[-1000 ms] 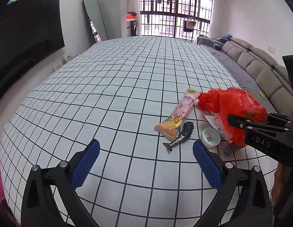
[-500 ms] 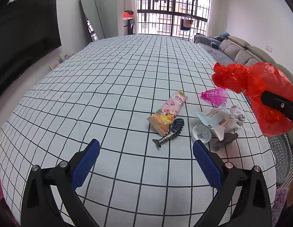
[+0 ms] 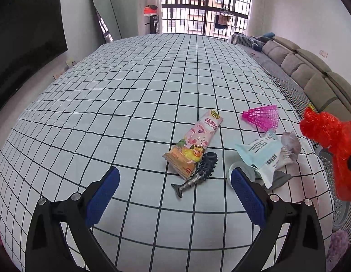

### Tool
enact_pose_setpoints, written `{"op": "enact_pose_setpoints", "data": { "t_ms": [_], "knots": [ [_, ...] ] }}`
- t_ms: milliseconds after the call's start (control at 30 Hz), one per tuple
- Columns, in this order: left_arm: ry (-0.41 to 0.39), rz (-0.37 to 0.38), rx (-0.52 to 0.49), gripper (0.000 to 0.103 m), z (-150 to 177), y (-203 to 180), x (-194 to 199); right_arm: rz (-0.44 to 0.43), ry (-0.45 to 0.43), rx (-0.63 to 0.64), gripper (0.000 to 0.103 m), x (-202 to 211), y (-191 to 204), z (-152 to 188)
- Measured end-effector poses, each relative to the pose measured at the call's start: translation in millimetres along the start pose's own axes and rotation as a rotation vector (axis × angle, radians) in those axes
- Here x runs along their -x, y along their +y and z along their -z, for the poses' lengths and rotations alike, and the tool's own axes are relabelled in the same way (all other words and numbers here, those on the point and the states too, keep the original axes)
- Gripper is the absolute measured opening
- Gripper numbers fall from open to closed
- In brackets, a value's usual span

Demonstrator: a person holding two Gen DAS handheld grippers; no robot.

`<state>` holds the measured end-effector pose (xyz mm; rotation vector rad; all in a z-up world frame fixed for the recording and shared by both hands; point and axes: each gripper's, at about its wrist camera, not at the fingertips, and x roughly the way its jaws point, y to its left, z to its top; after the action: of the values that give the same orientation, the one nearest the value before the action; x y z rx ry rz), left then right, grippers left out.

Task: Collect trash
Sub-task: 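Grasp the pink snack wrapper with the left tool while right holds bag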

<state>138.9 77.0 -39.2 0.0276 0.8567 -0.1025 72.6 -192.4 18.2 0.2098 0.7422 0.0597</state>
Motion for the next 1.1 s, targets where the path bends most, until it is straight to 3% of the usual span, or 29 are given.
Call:
{"op": "enact_pose_setpoints", "data": {
  "t_ms": [333, 667, 733, 767, 867, 900, 1100],
  "knots": [
    [0.075, -0.005, -0.035, 0.097, -31.9, -10.0, -63.7, -0.013, 0.005, -0.051, 0.022, -7.6, -19.7, 3.8],
    [0.107, 0.017, -0.087, 0.094, -41.1, -21.3, -91.6, -0.017, 0.018, -0.069, 0.022, -14.8, -25.2, 3.9],
    [0.112, 0.030, -0.099, 0.077, -41.5, -24.5, -93.7, -0.018, 0.018, -0.071, 0.022, -14.6, -26.1, 3.5],
    [0.114, 0.039, -0.102, 0.075, -42.2, -25.5, -94.1, -0.018, 0.019, -0.072, 0.022, -15.2, -24.8, 2.4],
    [0.105, 0.061, -0.108, 0.055, -42.7, -30.1, -92.7, -0.017, 0.021, -0.072, 0.022, -15.3, -24.5, 2.0],
    [0.101, 0.065, -0.111, 0.045, -42.3, -31.3, -91.5, -0.016, 0.021, -0.072, 0.022, -15.5, -24.6, 2.3],
    [0.072, 0.054, -0.124, 0.028, -39.2, -36.4, -80.4, -0.013, 0.016, -0.073, 0.022, -13.5, -23.8, 2.9]
  ]
}}
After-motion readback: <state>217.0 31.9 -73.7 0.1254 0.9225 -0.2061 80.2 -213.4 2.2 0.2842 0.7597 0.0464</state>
